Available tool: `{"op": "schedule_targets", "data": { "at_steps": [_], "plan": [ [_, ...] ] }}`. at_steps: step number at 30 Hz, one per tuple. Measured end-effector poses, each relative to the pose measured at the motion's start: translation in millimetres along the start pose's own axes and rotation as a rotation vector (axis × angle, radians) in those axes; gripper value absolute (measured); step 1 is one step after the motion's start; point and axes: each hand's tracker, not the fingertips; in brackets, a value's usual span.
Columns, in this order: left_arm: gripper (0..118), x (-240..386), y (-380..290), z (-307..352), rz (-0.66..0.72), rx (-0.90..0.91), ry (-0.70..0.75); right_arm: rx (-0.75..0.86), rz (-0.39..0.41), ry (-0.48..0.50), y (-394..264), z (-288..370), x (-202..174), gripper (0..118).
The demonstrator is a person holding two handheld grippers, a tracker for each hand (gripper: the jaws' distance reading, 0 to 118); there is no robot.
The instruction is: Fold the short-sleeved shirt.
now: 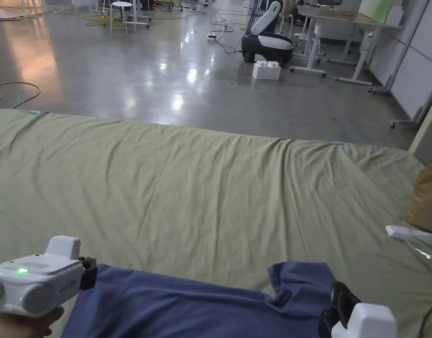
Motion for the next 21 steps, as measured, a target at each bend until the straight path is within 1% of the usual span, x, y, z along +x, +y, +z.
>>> {"op": "schedule_targets", "data": {
  "at_steps": [1,2,3,4,5,9,10,12,13,14,16,18,20,21],
  "plan": [
    [32,-1.1,3.7,-11.8,0.001,-0.034,-0.007,-0.008,0.003,-0.002,-1.5,-2.0,1.4,2],
    [41,-4.1,7.8,-26.4,0.013,-0.074,-0.007,-0.017,0.009,-0.007,-3.4,-4.5,3.2,2],
    [57,-5.5,11.6,-41.2,0.025,-0.114,0.009,-0.026,0.012,-0.011,-5.1,-6.5,5.4,2],
    [68,-7.8,14.1,-52.1,0.034,-0.147,0.014,-0.033,0.015,-0.015,-7.3,-7.6,7.2,2],
    [71,-11.7,15.3,-60.3,0.057,-0.167,0.006,-0.04,0.019,-0.02,-9.5,-9.0,9.5,2],
    [72,-20.6,11.5,-98.7,0.11,-0.278,0.032,-0.073,0.026,-0.049,-16.5,-12.8,19.5,2],
    [71,-21.4,8.7,-103.4,0.112,-0.295,0.033,-0.086,0.015,-0.054,-17.3,-13.6,22.2,2],
    [71,-17.4,7.4,-95.1,0.109,-0.235,0.037,-0.12,-0.033,-0.059,-20.6,-15.1,28.9,2],
    [70,-11.3,7.6,-90.9,0.098,-0.239,0.046,-0.152,-0.062,-0.063,-23.4,-16.1,31.0,2],
    [64,-5.4,6.1,-87.6,0.074,-0.231,0.058,-0.126,-0.036,-0.069,-22.7,-17.4,32.9,2],
    [49,2.5,4.6,-83.5,0.032,-0.214,0.032,-0.148,-0.045,-0.072,-24.4,-22.2,36.8,2],
    [29,1.9,6.7,-83.8,0.026,-0.212,0.008,-0.186,-0.095,-0.071,-25.4,-27.5,42.9,2],
    [7,-2.8,8.6,-80.2,0.038,-0.207,-0.01,-0.205,-0.111,-0.076,-24.9,-35.7,50.1,3],
    [6,-7.4,9.8,-78.8,0.054,-0.2,-0.042,-0.217,-0.108,-0.083,-24.6,-41.9,53.7,3]
  ]
}}
